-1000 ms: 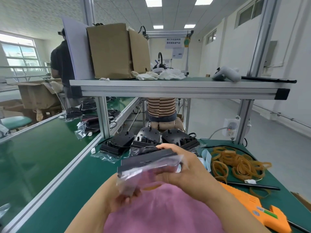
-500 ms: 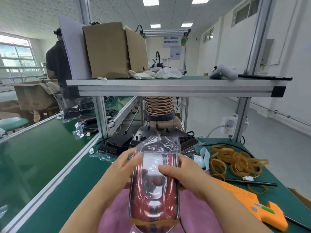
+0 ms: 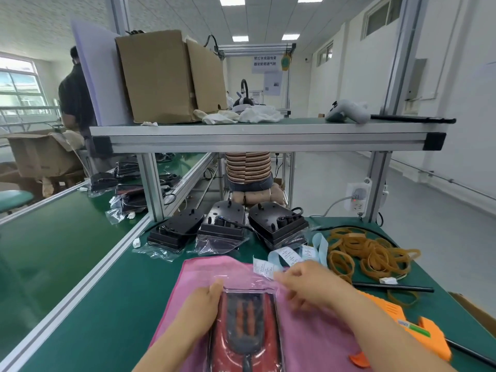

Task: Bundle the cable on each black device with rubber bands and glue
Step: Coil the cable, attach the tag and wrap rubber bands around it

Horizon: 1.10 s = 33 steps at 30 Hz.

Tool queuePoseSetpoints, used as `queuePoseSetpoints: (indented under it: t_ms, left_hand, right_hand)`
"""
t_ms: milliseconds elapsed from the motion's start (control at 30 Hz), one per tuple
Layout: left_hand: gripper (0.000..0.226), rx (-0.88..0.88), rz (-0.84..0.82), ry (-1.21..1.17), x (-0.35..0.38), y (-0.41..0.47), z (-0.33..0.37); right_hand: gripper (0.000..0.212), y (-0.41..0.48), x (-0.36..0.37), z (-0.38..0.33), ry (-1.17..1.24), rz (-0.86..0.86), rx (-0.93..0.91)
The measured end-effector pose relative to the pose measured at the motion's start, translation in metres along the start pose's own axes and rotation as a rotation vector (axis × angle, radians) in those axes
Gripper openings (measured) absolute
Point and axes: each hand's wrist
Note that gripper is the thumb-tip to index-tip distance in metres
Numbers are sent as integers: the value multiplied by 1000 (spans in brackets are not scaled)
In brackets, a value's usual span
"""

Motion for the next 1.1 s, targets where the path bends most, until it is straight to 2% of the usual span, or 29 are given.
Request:
queuePoseSetpoints:
  t_ms: [133, 200, 267, 333, 467, 567, 767, 900, 967, 1033, 1067, 1100]
  left_hand:
    - [58, -25, -7, 51, 0, 7, -7]
    - [57, -22, -7, 87, 0, 7, -7]
    - [58, -23, -4, 92, -1, 6, -8]
    - [58, -22, 10, 73, -2, 4, -11]
    - [58, -25, 22, 71, -4, 1, -11]
    - [60, -35, 16, 66, -5, 1, -12]
    - [57, -33, 22, 52, -6, -1, -11]
    - [55, -31, 15, 74, -11, -1, -11]
    - [40, 8, 109, 79, -14, -3, -9]
    - [15, 86, 281, -9, -18, -7, -1]
    - [9, 121, 350, -59, -20, -10, 4]
    - [13, 157, 396, -103, -23, -13, 12]
  right_hand:
    - [24, 35, -42, 36, -153, 574, 26]
    - [12, 48, -58, 57, -158, 745, 70]
    - [9, 59, -67, 77, -257, 752, 166]
    - [14, 65, -71, 92, -355, 660, 260]
    - [18, 67, -73, 98, -336, 584, 304]
    - [18, 67, -73, 91, -271, 651, 277]
    - [14, 60, -84, 78, 50, 755, 166]
    - [11, 52, -94, 70, 132, 937, 33]
    - [9, 46, -99, 61, 147, 1010, -62]
    - [8, 42, -100, 50, 151, 1040, -129]
    - [13, 40, -99, 43, 147, 1035, -157]
    - [17, 37, -95, 35, 148, 1002, -185]
Point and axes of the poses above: each hand's wrist, its own y-axis towards the middle knuckle, its own x-axis out of the palm, z = x × y, and after that the axes turned 5 degrees about -z, right-handed
